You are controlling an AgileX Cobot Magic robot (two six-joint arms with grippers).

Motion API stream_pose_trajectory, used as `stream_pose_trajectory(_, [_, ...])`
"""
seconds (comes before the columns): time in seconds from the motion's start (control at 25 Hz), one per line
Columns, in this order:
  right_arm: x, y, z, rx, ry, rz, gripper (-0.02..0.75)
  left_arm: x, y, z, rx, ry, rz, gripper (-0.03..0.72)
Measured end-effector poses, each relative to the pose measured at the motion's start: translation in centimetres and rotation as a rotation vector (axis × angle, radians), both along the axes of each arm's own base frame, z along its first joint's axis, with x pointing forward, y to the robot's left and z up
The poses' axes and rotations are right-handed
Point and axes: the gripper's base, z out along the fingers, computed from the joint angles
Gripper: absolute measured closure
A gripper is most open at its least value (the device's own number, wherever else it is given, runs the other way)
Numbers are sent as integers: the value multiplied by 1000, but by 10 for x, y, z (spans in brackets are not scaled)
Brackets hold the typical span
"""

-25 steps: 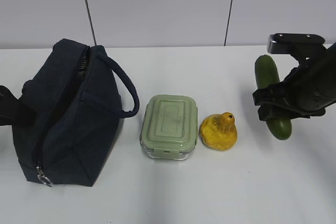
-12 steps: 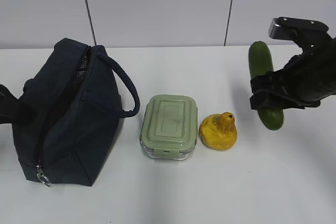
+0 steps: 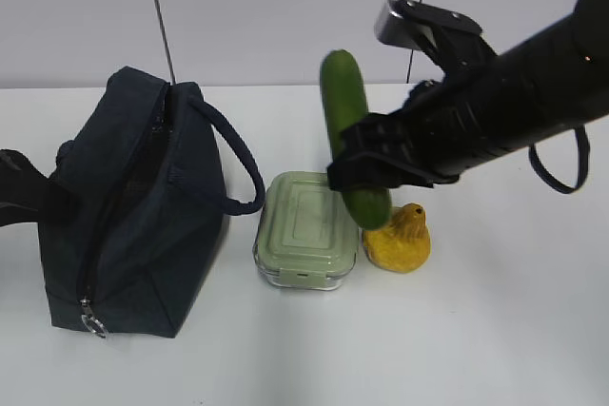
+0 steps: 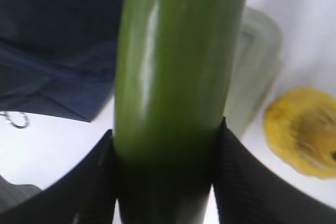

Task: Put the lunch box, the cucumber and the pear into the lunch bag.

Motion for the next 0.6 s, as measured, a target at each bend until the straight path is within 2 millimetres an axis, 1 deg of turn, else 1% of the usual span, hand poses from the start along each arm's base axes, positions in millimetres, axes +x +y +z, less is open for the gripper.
stream_pose_trajectory(0.04, [-1,11,9,21,-23,29,376,0,-2,0,-1,0,-8,685])
stream_pose_trajectory(0.08, [-3,16,10,25,-26,44,376,-1,-3,0,0,-3,-12,685])
stream_pose_trajectory(0.16, [-2,34,32,72,-87,82,376,-1,-4,0,0,-7,-16,685])
stream_pose_trajectory(0.28, [3,54,46,112,-123,117,376,0,-5,0,-1,-10,-15,685])
stream_pose_trajectory(0.4, [11,72,49,140,-123,138,377,0,-5,1,0,-13,-13,685])
stream_pose_trajectory(0.44, [12,75,49,143,-123,143,377,0,-5,1,-1,-14,-12,685])
stream_pose_trajectory(0.52, [19,90,46,156,-113,161,377,0,-5,1,-1,-15,-12,685])
stream_pose_trajectory(0.6, [21,100,45,161,-111,178,378,0,-5,1,0,-18,-10,685])
